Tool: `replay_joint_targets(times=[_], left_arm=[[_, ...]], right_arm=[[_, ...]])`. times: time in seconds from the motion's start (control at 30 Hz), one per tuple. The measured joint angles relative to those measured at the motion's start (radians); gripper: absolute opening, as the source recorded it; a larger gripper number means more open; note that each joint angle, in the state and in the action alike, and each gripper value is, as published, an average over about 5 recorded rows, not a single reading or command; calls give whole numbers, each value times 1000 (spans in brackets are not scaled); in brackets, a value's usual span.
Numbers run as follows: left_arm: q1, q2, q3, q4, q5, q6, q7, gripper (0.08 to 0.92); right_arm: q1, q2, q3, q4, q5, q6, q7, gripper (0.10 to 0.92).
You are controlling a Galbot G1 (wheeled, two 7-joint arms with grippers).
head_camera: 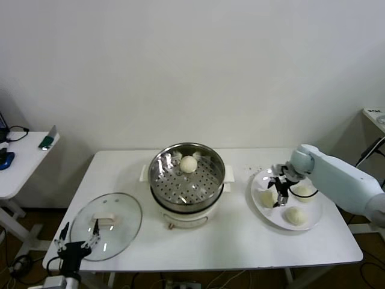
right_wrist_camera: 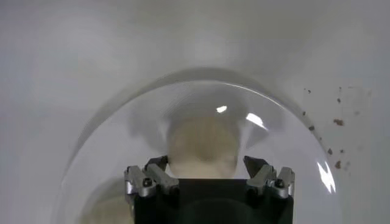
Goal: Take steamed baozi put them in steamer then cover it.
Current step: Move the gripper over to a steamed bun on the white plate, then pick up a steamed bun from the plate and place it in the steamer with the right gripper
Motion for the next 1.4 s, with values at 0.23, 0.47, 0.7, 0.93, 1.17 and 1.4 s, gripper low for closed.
replay_joint_targets(times=[0.23,0.47,0.7,0.93,1.17,1.4], left_arm=[[-5,-1,1,3,3,1,-1,823],[-4,-1,1,5,3,1,-2,823],[3,-1,1,-2,2,0,-2,823],[11,-6,13,-12,4,0,-2,823],[8,-15,36,-27,23,0,-1,823],[20,-16,59,-38,39,-9,0,823]], right_arm=[[5,14,0,-23,0,14,-22,746],[15,18,-6,-29,9,16,-30,697],[72,1,-47,-11,58,9,-36,687],[235,3,-163,20,185,-9,-46,695],[454,50,-325,56,381,-41,-45,697],[601,148,-435,86,567,-86,-23,698]])
